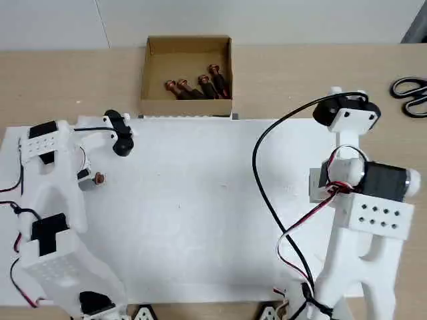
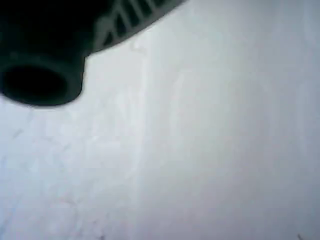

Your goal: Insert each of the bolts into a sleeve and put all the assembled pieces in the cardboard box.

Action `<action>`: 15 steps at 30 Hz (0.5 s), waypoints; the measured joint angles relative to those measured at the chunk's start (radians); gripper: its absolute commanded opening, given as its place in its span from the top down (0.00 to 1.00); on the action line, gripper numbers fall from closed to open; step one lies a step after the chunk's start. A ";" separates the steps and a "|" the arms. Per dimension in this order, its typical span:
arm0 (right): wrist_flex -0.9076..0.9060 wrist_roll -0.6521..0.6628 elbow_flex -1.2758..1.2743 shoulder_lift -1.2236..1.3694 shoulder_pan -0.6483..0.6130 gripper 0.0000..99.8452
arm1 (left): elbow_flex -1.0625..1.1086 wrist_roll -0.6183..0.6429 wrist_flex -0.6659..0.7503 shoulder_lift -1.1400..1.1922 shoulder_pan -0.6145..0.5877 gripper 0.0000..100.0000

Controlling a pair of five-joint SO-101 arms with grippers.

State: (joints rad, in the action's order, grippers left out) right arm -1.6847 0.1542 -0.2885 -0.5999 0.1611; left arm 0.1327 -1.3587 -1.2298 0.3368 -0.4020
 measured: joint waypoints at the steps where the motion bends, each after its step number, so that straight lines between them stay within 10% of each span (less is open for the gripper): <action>1: 0.000 0.000 0.000 0.000 0.000 1.00 | 0.000 0.000 -0.002 0.002 0.002 0.95; 15: 0.000 0.000 0.000 0.000 0.000 1.00 | -0.091 0.000 -0.069 0.035 0.025 1.00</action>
State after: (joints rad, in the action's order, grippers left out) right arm -1.6847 0.1542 -0.2885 -0.5999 0.1611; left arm 0.0422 -1.3587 -1.2988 0.3721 -0.3775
